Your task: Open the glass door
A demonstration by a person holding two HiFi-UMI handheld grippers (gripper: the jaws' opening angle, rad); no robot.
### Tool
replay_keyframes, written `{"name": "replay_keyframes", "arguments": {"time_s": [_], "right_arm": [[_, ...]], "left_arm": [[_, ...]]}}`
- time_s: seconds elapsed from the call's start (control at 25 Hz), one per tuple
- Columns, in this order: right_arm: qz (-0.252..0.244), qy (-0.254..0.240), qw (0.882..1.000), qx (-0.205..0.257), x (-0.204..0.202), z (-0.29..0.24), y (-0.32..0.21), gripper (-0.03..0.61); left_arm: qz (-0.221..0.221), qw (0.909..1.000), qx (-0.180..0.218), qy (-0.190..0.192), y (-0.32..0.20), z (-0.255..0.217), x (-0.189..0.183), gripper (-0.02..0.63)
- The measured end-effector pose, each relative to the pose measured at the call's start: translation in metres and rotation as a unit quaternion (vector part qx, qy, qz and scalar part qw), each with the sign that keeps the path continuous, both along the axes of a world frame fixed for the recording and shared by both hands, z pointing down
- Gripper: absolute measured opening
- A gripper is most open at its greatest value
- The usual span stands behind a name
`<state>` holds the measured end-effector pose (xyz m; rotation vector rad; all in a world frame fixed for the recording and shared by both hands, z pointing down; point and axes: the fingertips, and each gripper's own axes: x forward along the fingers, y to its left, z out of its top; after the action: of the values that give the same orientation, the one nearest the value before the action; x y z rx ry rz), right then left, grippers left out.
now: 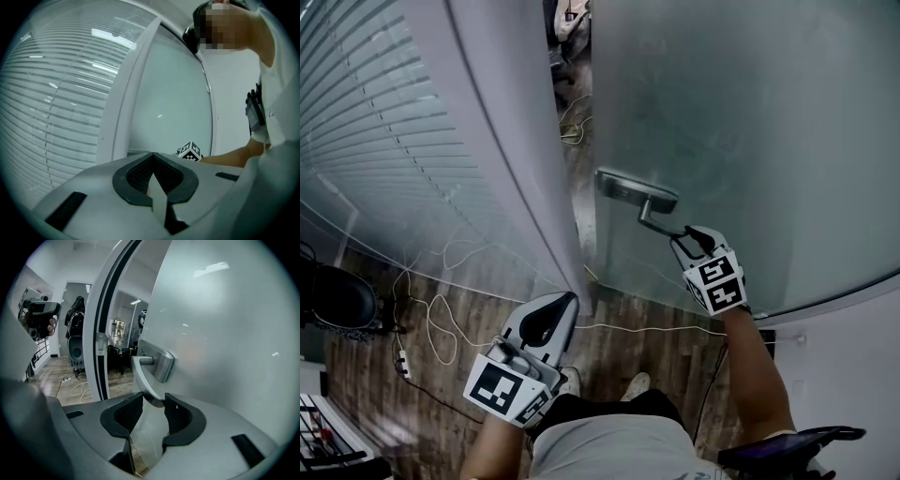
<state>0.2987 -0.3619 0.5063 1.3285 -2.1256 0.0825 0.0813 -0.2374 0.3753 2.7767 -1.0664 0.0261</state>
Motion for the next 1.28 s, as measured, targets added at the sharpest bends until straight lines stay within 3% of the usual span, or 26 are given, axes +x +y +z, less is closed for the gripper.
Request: {"name": "replay_keyframes", "arguments": {"time_s": [0.8, 1.28], "right_arm": [[0.007, 0.038, 0.999, 0.016, 0.031, -0.032, -0.087, 0.133], [0.061, 0.045, 0.996, 0.039, 0.069, -0.037, -0.143, 0.135]], "left_arm": [[-0.027, 0.9995, -0.008, 0.010, -0.026, -0.016, -0.004, -0.002], [-0.050, 0.9986, -0.015, 0.002, -0.030, -0.008, -0.007, -0.002]]}}
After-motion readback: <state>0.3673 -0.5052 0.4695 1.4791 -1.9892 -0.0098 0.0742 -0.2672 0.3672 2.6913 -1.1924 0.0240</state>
